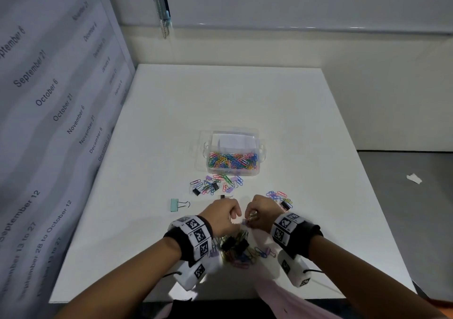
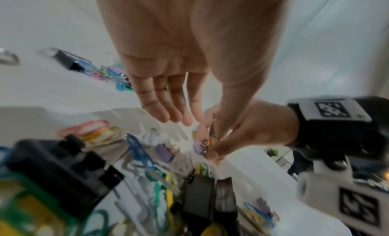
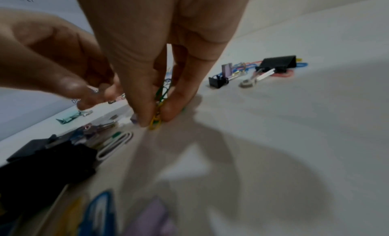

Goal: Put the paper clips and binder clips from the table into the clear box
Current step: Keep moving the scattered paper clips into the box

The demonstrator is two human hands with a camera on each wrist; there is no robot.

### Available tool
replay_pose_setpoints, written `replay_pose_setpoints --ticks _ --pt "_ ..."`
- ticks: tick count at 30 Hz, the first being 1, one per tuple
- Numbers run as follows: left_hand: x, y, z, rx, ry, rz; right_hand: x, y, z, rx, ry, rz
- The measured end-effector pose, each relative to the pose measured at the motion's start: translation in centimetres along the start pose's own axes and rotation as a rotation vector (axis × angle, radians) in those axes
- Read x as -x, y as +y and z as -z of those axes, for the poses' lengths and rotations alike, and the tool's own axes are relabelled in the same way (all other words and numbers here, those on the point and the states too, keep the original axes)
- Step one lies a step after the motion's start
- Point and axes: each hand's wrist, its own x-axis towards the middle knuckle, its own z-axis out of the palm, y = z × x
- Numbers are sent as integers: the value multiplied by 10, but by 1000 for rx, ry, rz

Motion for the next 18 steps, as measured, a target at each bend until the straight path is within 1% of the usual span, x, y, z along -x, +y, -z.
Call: replay_pose_setpoints --ticks 3,5,9,12,14,18 --pt "6 2 -8 -223 -128 -25 -5 -3 12 30 -47 -54" --pt "6 2 -18 -326 -182 -61 -8 -1 22 23 -54 -99" --pt "7 4 -30 -335 -159 -79 -13 3 39 -11 -24 -163" --pt "8 4 -35 -312 -161 -90 -22 -1 60 -92 29 -214" --pt "9 4 -37 -301 -170 -85 -31 -8 77 -128 90 -217" --pt "9 8 -33 -303 -158 -122 -54 -23 111 -175 252 -170"
